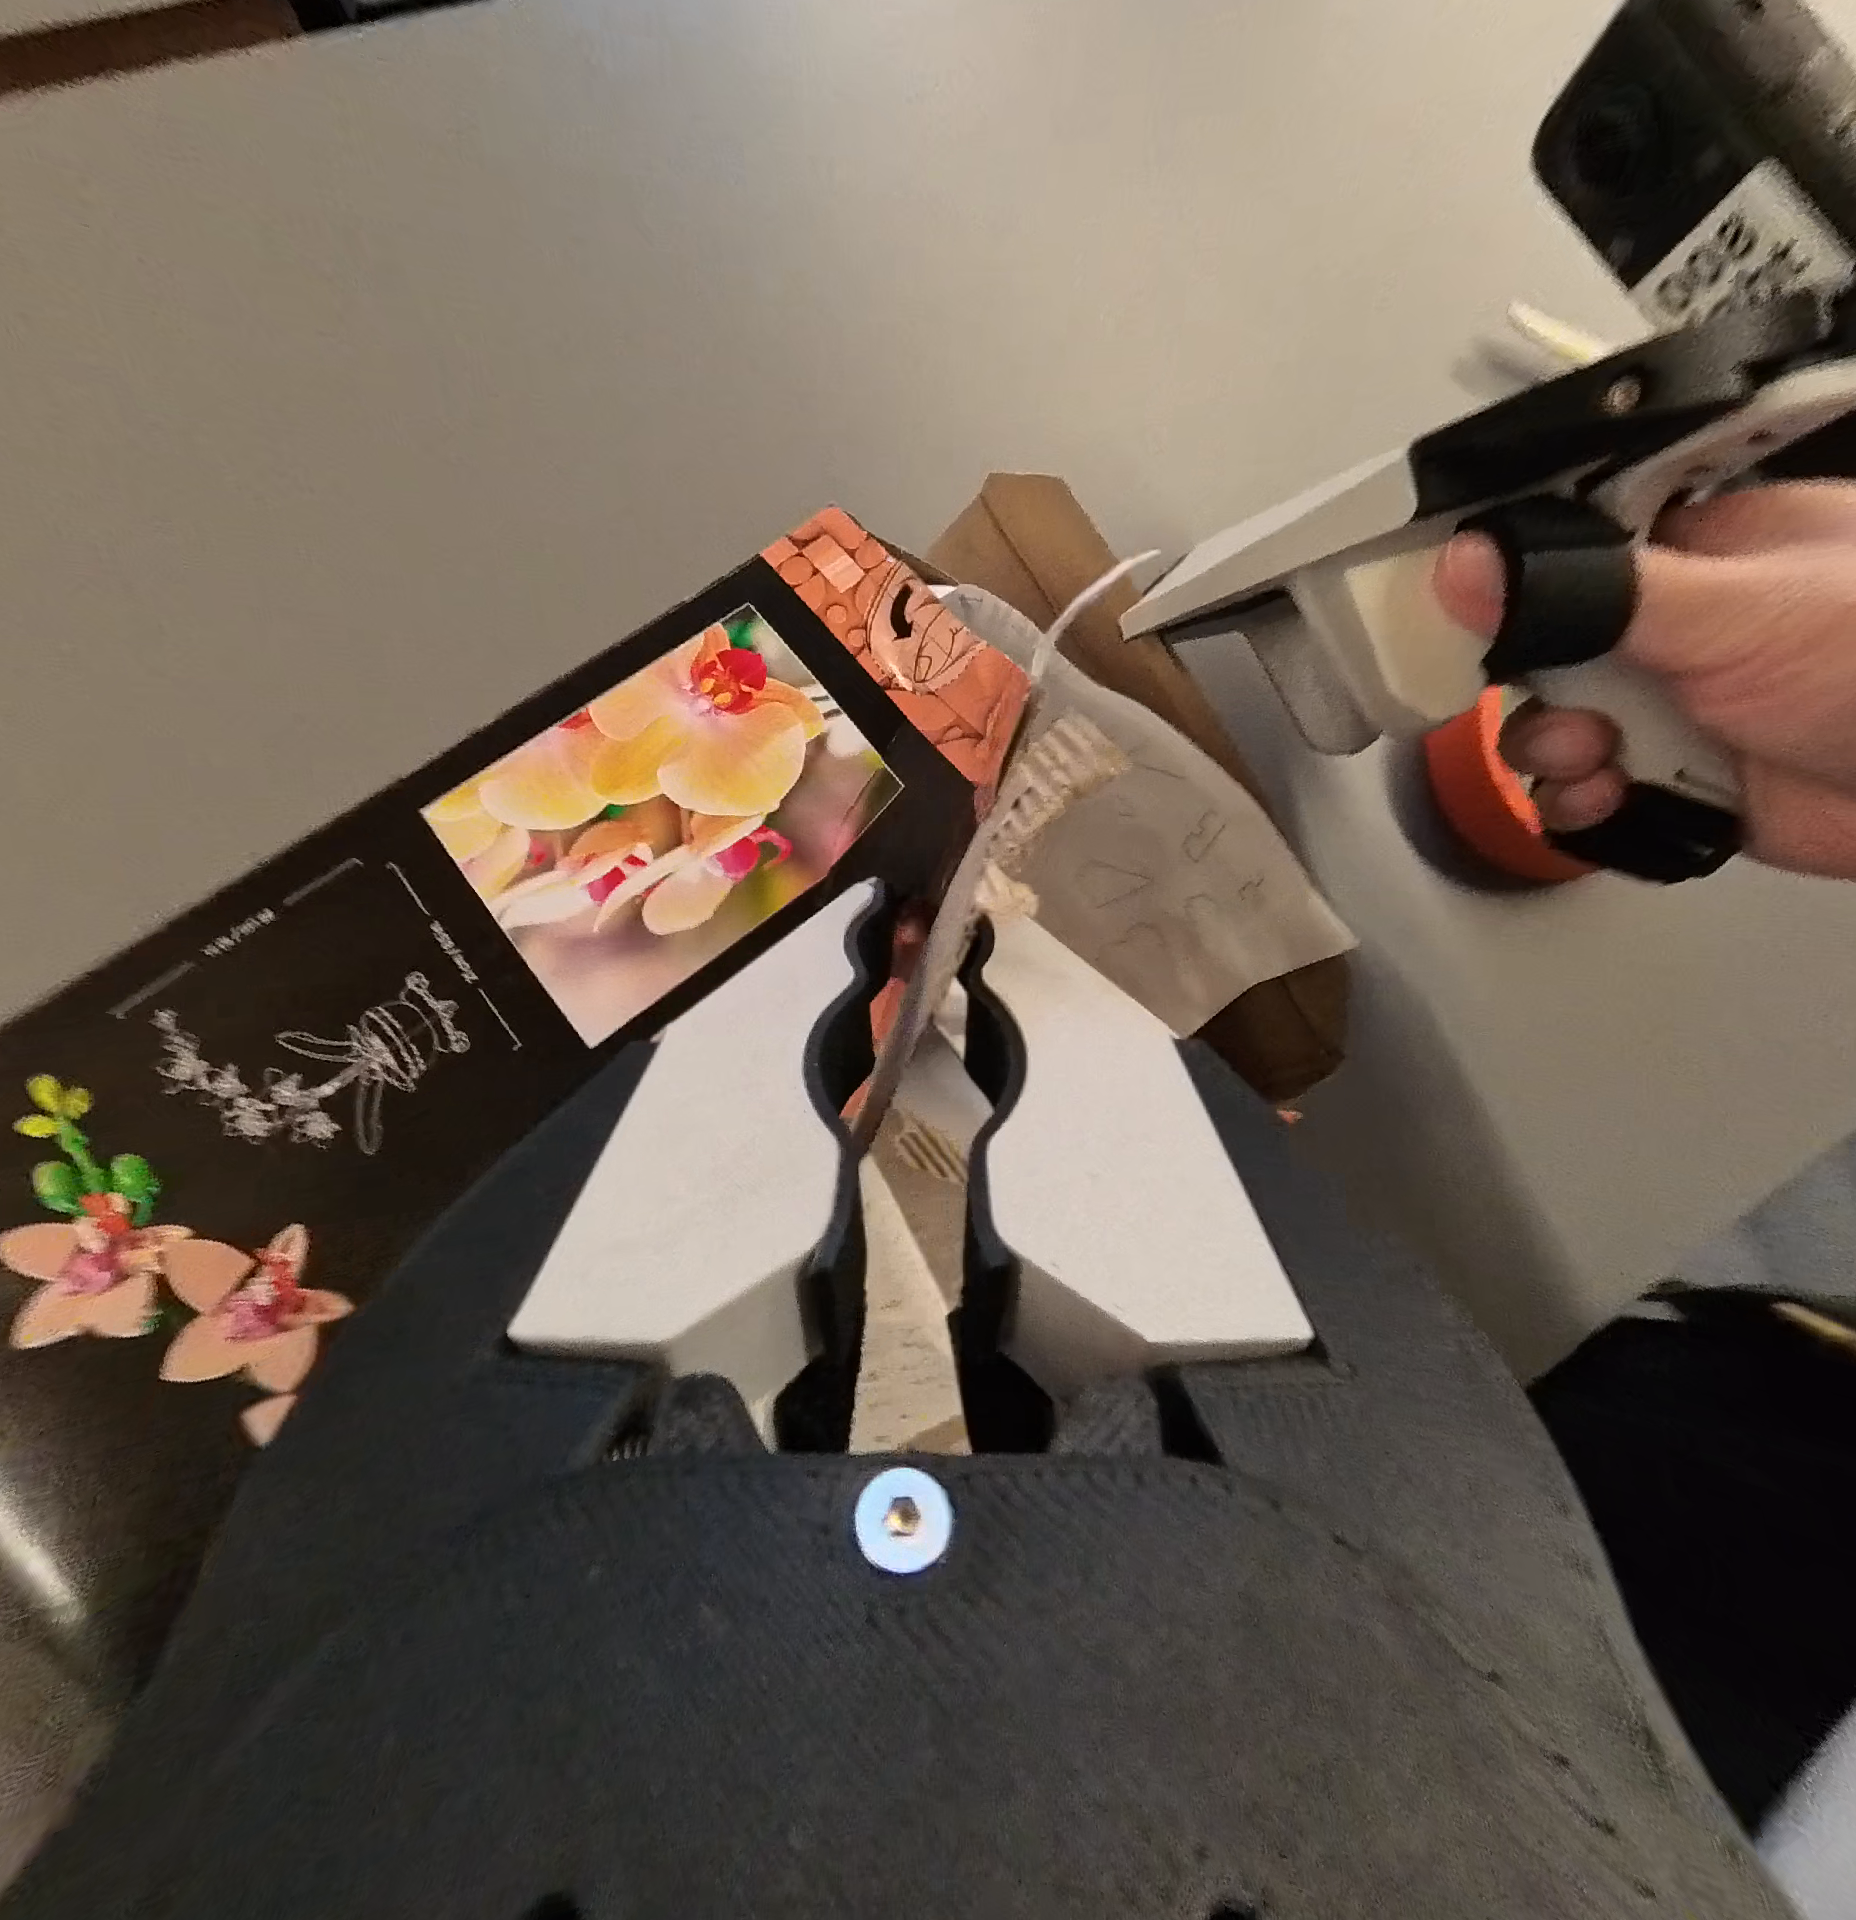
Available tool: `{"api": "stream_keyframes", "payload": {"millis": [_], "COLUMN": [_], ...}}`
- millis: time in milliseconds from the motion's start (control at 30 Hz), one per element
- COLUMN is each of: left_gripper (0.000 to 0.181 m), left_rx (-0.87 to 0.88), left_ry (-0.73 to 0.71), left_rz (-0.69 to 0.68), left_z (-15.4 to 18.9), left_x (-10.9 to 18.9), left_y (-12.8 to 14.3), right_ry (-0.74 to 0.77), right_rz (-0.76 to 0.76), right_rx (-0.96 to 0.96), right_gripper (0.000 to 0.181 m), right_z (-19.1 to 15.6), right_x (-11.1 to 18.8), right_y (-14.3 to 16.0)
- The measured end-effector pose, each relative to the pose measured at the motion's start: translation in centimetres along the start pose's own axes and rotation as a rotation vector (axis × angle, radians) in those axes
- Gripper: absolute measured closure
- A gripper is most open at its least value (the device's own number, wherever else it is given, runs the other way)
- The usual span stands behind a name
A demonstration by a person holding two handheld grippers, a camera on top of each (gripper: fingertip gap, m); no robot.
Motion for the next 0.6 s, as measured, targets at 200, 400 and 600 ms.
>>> {"api": "stream_keyframes", "payload": {"millis": [200,400,600], "left_gripper": [0.165,0.162,0.157], "left_rx": [0.173,0.2,0.293], "left_ry": [0.157,0.187,0.244], "left_rz": [0.029,0.029,0.063], "left_z": [-1.3,-1.4,-1.7], "left_x": [0.5,0.1,0.3], "left_y": [0.3,0.5,0.7], "right_ry": [0.139,0.011,0.147], "right_rz": [-0.031,-0.094,-0.245], "right_rx": [0.389,0.587,0.54], "right_gripper": [0.169,0.179,0.181], "right_z": [-3.6,-8.9,-6.5], "right_x": [0.9,-1.2,-4.0], "right_y": [-0.7,0.5,1.7]}}
Point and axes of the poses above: each gripper's, where its closed fingertips meet, x back along the fingers, y out of its underside, z = x × y across the jaws, the point moved 9 cm from there along x, back along the fingers
